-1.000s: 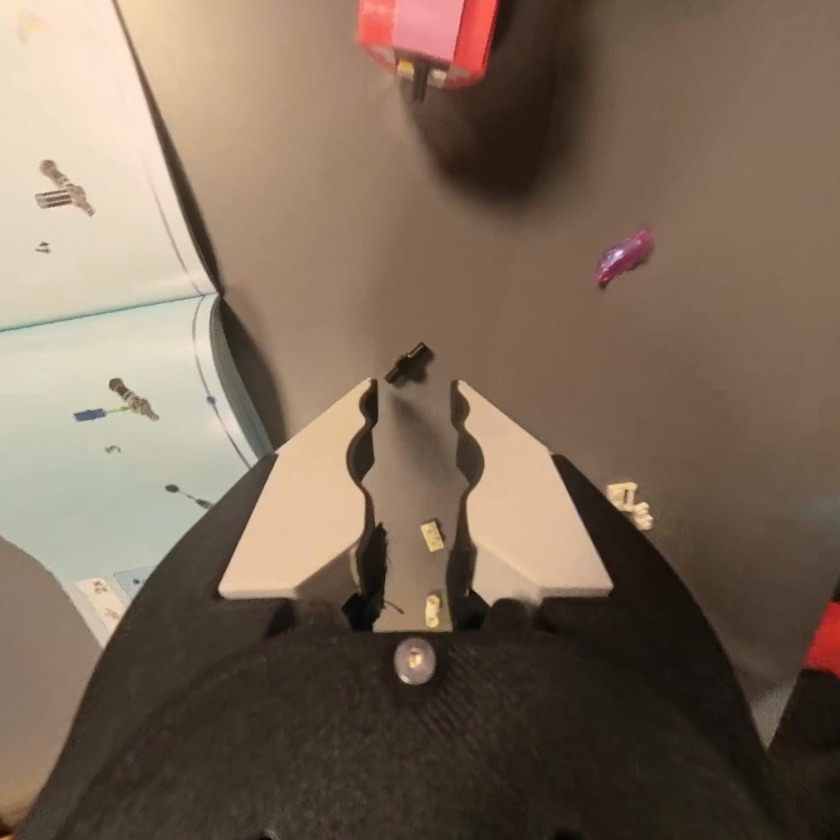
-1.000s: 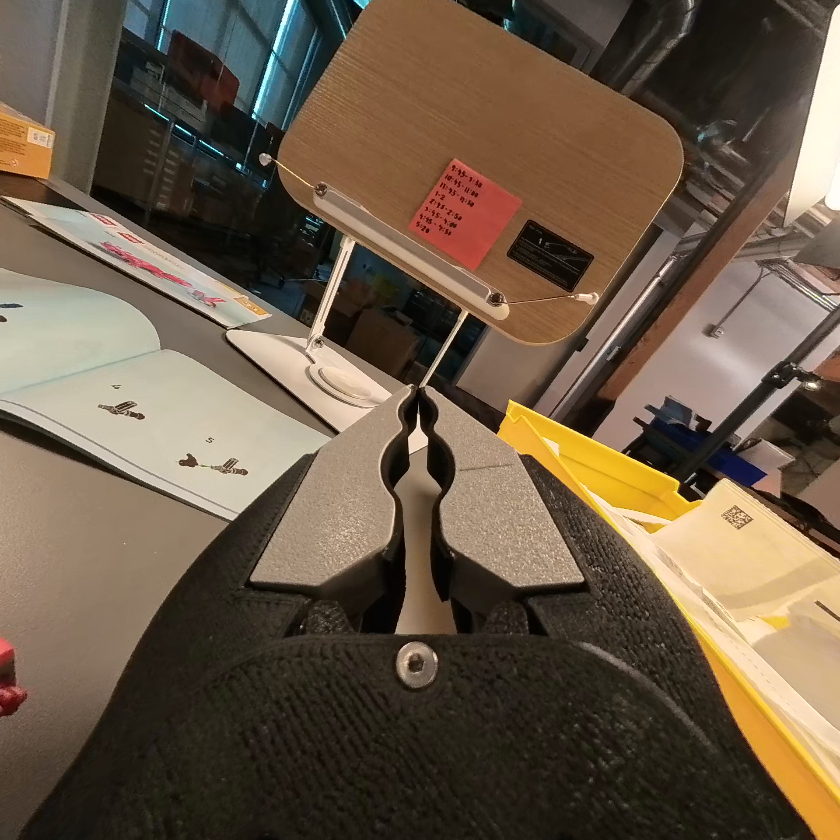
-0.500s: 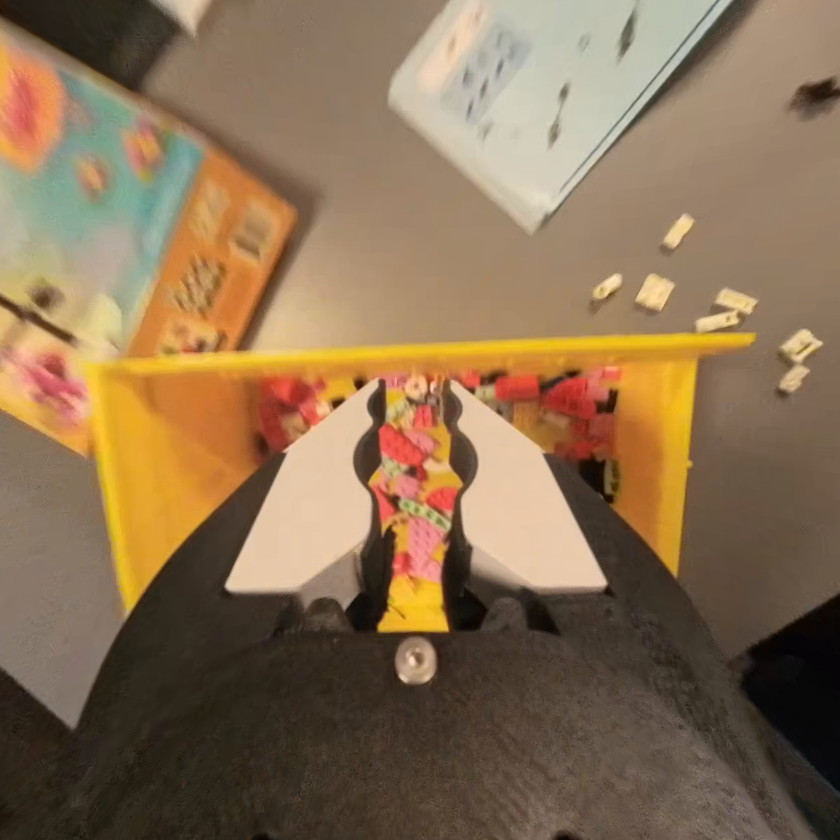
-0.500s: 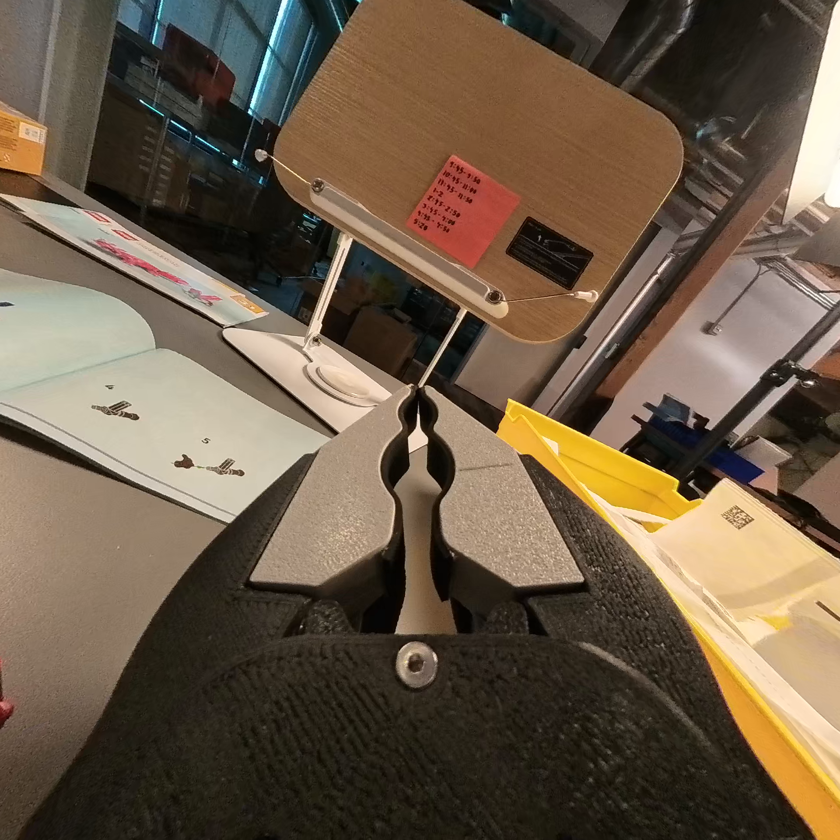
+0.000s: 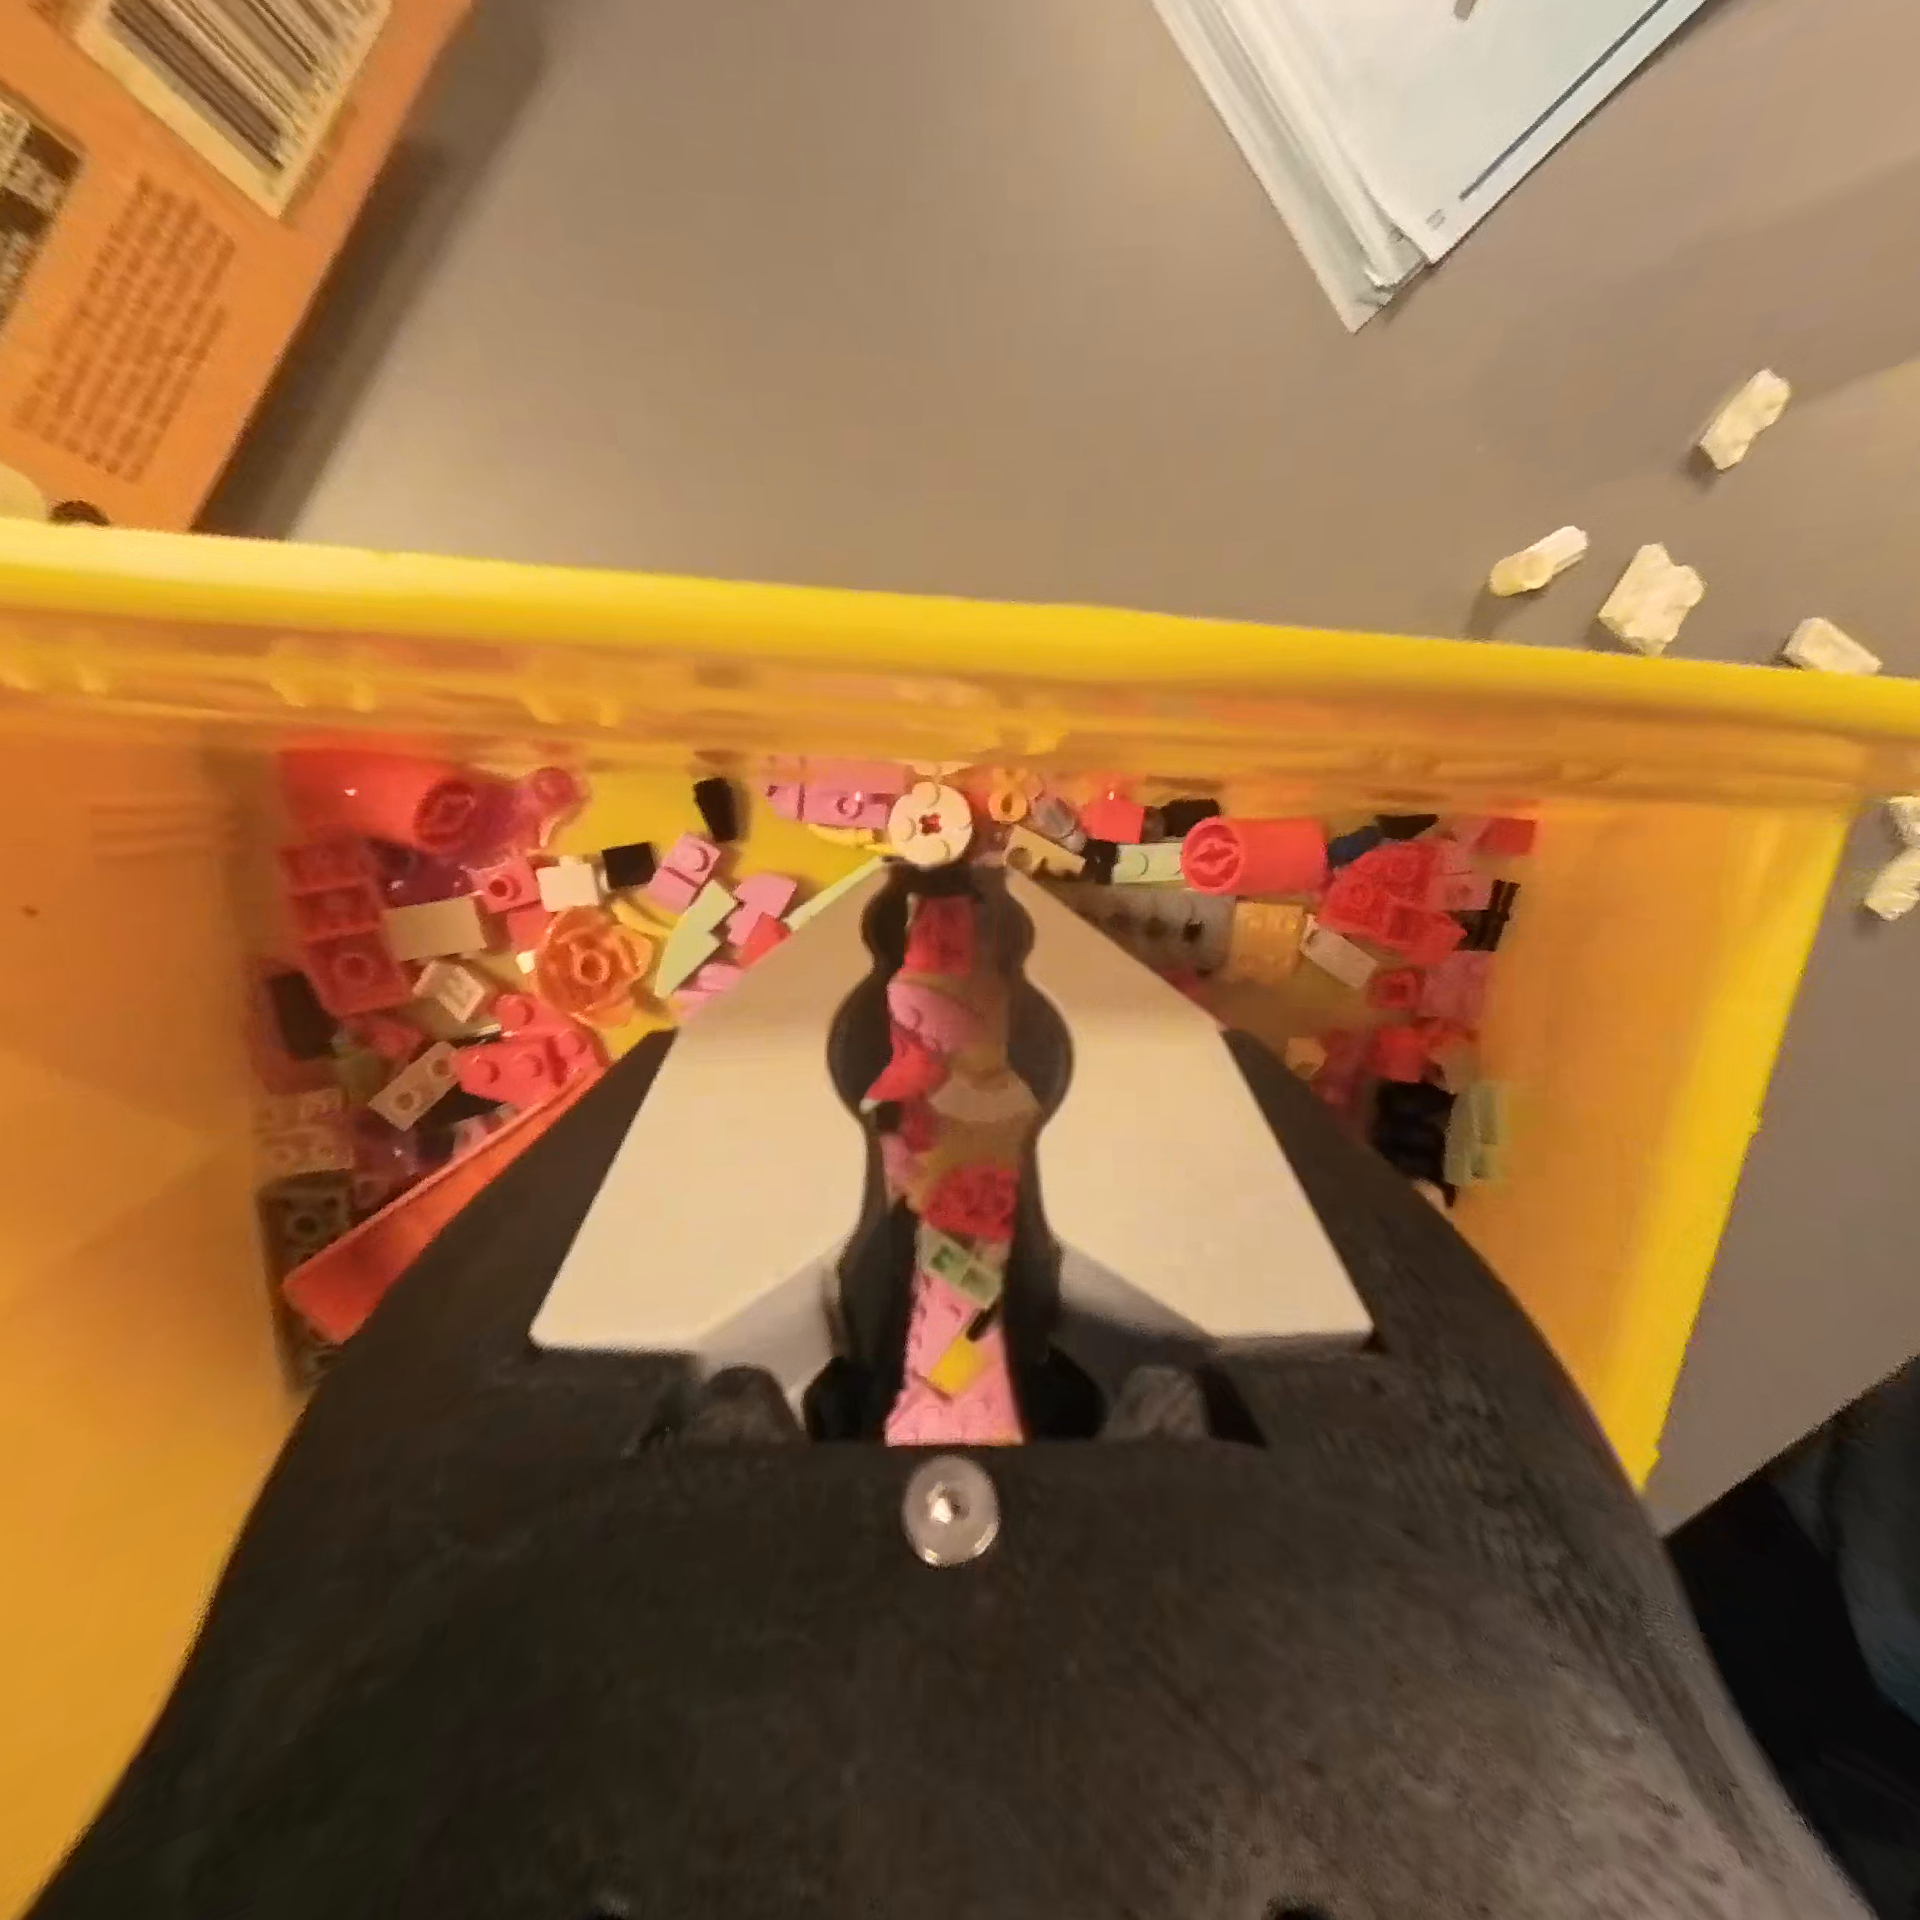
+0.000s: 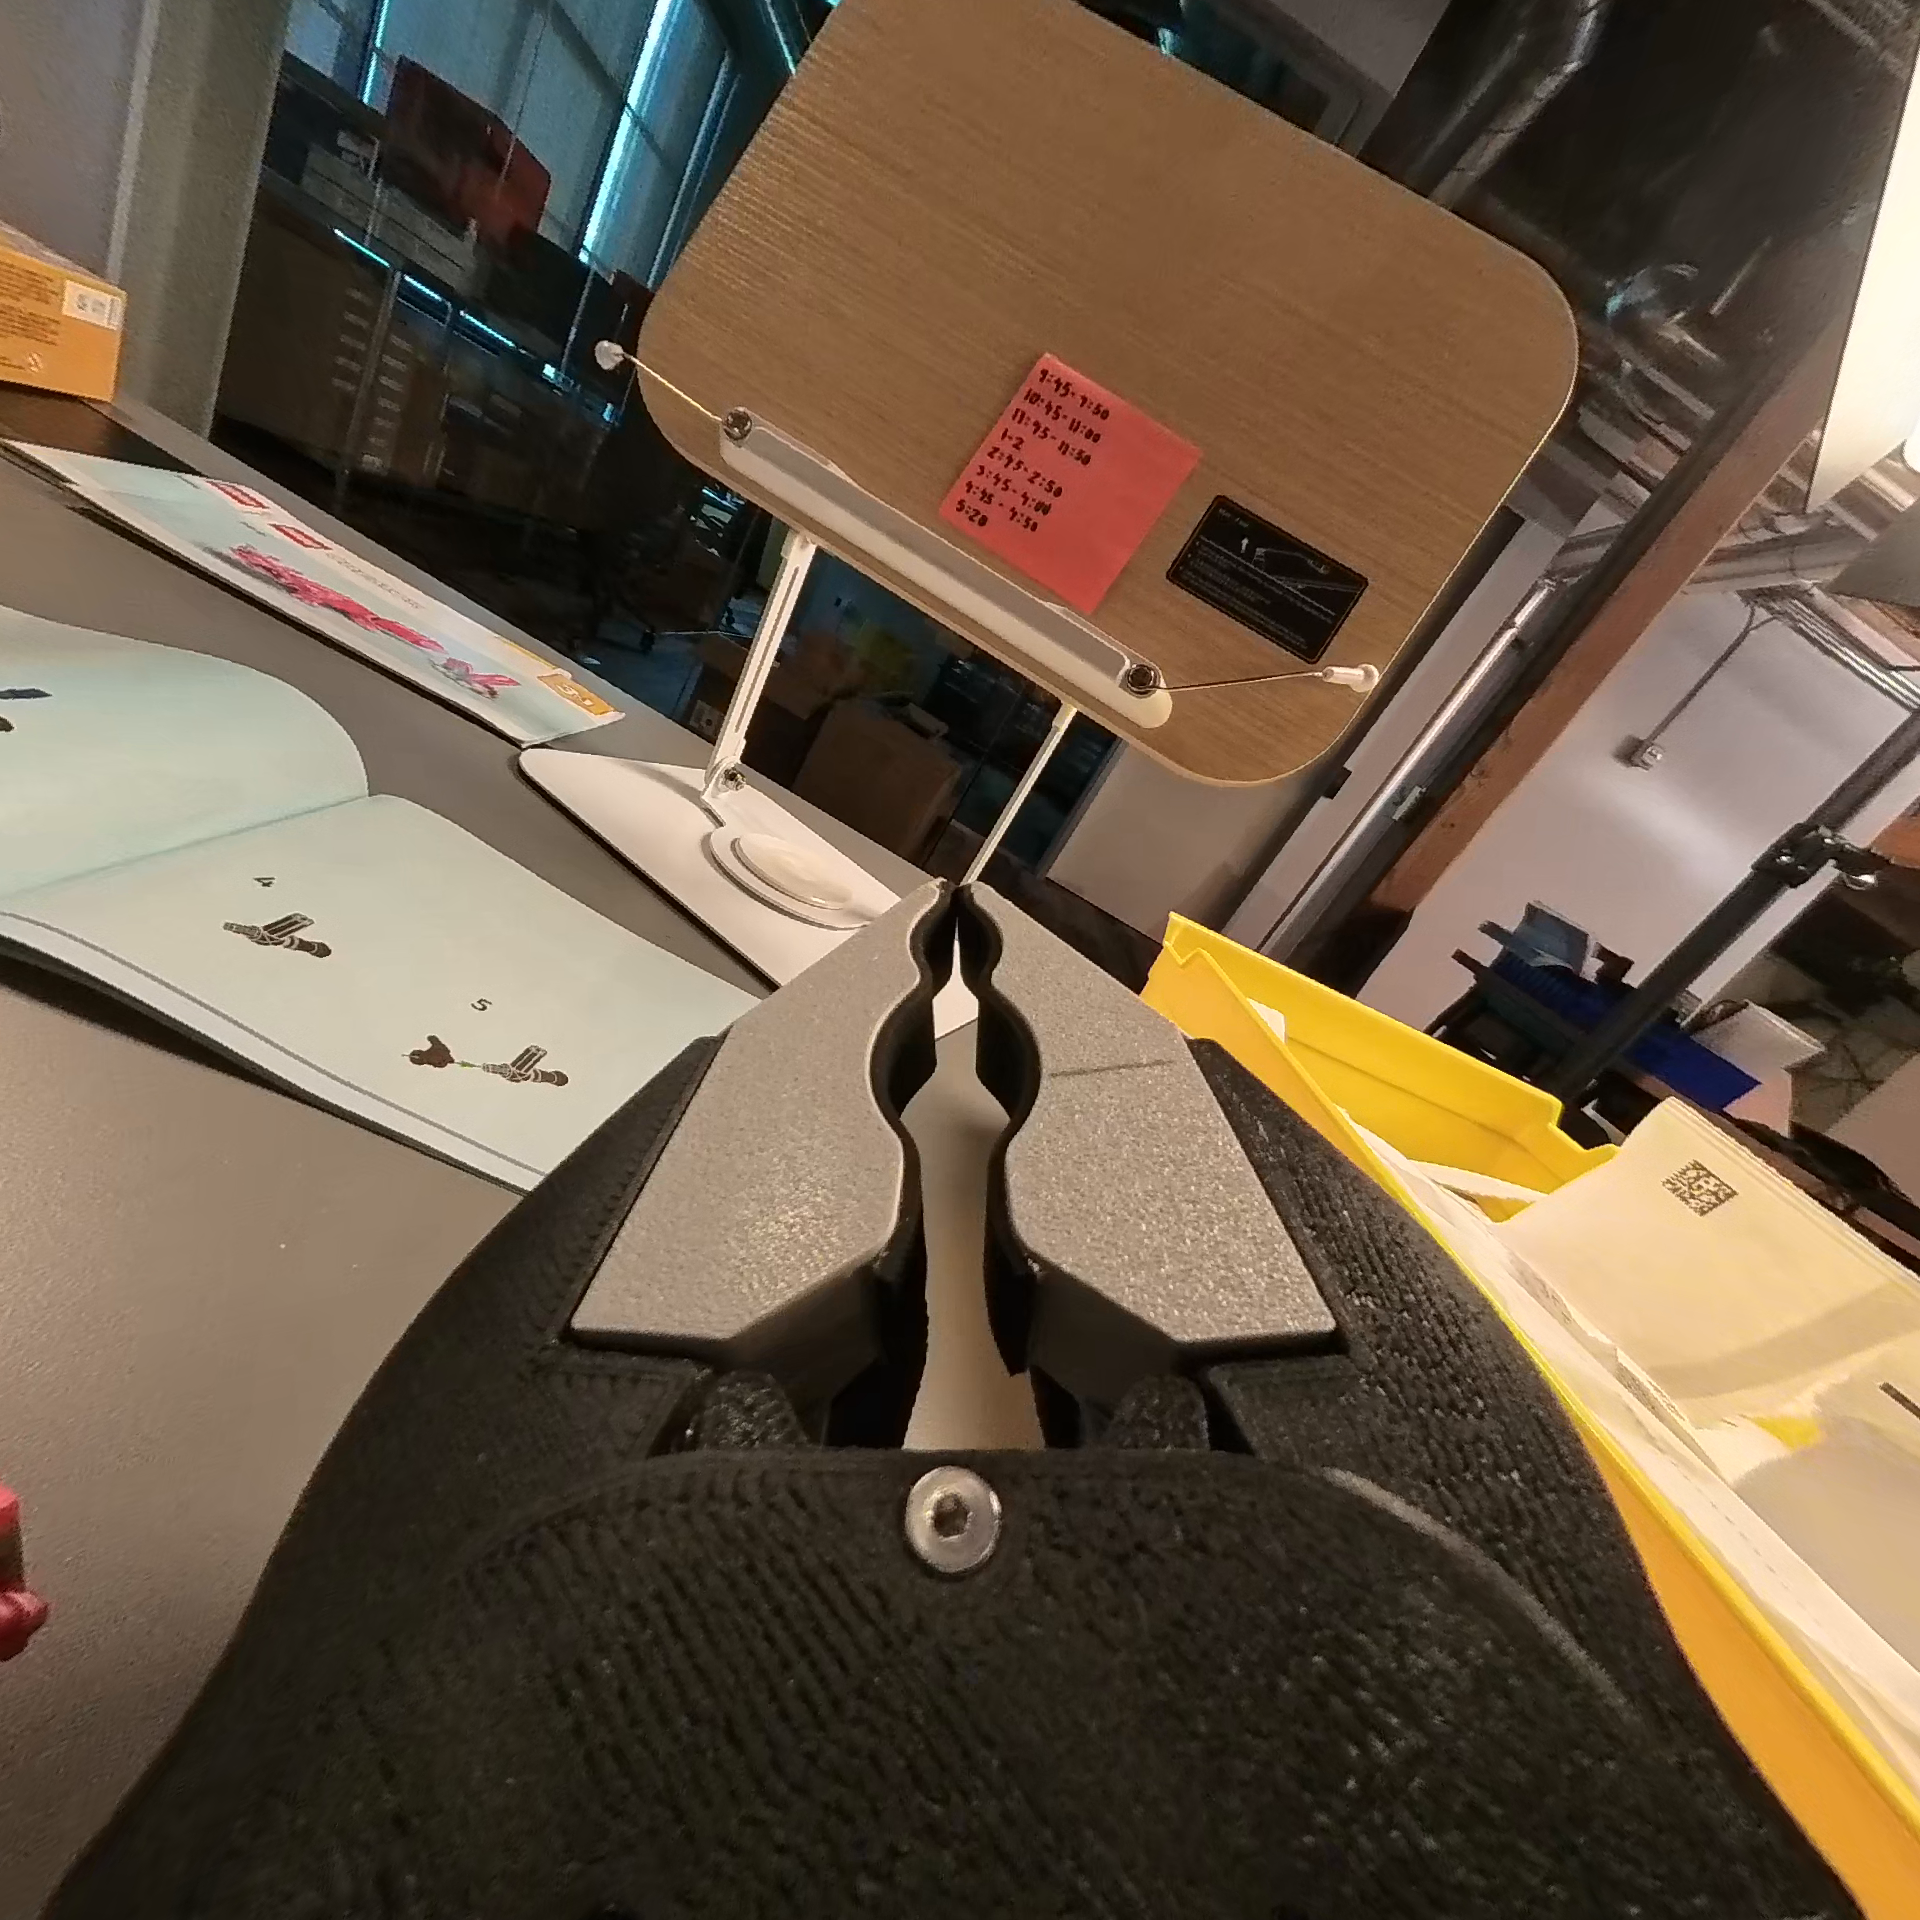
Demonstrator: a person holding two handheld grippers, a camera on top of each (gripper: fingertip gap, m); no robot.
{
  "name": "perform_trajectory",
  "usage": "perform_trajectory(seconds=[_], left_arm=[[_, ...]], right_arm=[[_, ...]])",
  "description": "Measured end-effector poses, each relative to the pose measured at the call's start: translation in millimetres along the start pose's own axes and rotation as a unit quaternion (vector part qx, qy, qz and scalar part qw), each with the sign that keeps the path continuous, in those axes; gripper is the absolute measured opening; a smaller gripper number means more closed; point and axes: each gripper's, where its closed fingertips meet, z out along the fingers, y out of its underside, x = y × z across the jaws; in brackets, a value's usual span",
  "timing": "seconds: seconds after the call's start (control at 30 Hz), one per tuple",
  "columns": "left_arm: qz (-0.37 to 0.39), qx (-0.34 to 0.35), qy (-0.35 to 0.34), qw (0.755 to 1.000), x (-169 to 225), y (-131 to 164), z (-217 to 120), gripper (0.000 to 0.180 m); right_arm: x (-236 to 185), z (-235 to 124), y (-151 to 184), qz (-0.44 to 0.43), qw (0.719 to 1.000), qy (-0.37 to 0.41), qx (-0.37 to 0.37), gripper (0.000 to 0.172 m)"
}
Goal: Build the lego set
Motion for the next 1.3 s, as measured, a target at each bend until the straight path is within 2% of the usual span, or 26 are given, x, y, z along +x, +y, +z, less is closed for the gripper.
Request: perform_trajectory(seconds=[0.23, 0.37, 0.53, 0.6, 0.77, 0.87, 0.93, 1.0, 1.07, 1.13, 1.23, 1.3], left_arm=[[-0.004, -0.002, 0.028, 1.0, 3, 2, 8, 0.025], [0.01, -0.011, 0.029, 0.999, 5, 4, 7, 0.023], [0.064, -0.001, 0.011, 0.998, 4, 8, -3, 0.022], [0.128, 0.037, 0.02, 0.991, 15, 2, -14, 0.022], [0.292, 0.123, -0.003, 0.948, 45, -12, -49, 0.022], [0.314, 0.209, 0.006, 0.926, 75, -35, -82, 0.022], [0.316, 0.293, 0.031, 0.902, 113, -60, -114, 0.022], [0.322, 0.334, 0.04, 0.885, 149, -84, -133, 0.022], [0.334, 0.312, 0.045, 0.888, 180, -102, -127, 0.021], [0.338, 0.254, 0.045, 0.905, 201, -114, -105, 0.002], [0.326, 0.19, 0.081, 0.923, 232, -130, -70, 0.0], [0.326, 0.146, 0.062, 0.932, 234, -142, -40, 0.0]], right_arm=[[2, 0, 0, 0.006, 1.0, 0.004, 0.0, 0.0], [2, 0, 0, 0.004, 1.0, 0.003, 0.0, 0.0], [2, 0, 0, 0.005, 1.0, 0.002, 0.0, 0.0], [2, 0, 0, 0.005, 1.0, 0.003, 0.0, 0.0], [2, 0, 0, 0.008, 1.0, 0.003, 0.0, 0.0], [2, 0, 1, 0.009, 1.0, 0.004, -0.001, 0.0], [2, 0, 1, 0.01, 1.0, 0.004, -0.001, 0.0], [2, 1, 1, 0.009, 1.0, 0.004, -0.001, 0.0], [2, 1, 1, 0.008, 1.0, 0.004, -0.001, 0.0], [2, 0, 1, 0.009, 1.0, 0.005, -0.001, 0.0], [4, -1, 1, 0.016, 1.0, 0.005, 0.0, 0.0], [4, -1, 1, 0.018, 1.0, 0.005, 0.0, 0.0]])
